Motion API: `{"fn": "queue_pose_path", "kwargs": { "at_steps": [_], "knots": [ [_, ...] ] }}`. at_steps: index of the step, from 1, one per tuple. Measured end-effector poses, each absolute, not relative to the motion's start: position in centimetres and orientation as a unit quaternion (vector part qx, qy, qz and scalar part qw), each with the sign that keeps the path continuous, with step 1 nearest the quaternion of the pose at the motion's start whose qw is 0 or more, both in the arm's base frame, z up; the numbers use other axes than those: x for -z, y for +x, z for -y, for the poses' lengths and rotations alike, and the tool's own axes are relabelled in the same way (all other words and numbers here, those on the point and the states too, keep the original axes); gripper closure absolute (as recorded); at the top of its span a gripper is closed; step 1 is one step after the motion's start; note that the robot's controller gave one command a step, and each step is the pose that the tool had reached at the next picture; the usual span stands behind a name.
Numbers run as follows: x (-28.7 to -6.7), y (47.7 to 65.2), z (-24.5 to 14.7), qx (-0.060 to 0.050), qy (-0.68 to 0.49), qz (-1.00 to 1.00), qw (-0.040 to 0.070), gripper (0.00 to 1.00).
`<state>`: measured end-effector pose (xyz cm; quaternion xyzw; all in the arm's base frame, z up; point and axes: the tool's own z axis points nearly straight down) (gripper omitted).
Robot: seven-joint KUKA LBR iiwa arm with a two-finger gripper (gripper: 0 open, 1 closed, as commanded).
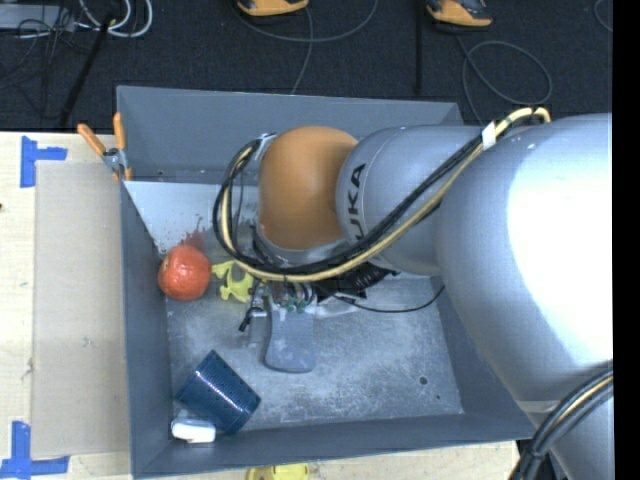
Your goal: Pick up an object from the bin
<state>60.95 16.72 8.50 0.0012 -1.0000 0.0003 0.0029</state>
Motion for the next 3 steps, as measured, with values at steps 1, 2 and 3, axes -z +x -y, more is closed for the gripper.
{"fn": "queue_pose_path", "kwargs": {
  "at_steps": [1, 2, 3],
  "knots": [
    [-11.4, 60.8, -19.3, 0.0, -0.04, 0.999, 0.0, 0.0],
    [-9.8, 60.6, -9.3, 0.0, 0.081, 0.997, 0.0, 1.0],
    [-9.8, 60.6, -9.3, 0.0, 0.08, 0.997, 0.0, 1.0]
  ]
}}
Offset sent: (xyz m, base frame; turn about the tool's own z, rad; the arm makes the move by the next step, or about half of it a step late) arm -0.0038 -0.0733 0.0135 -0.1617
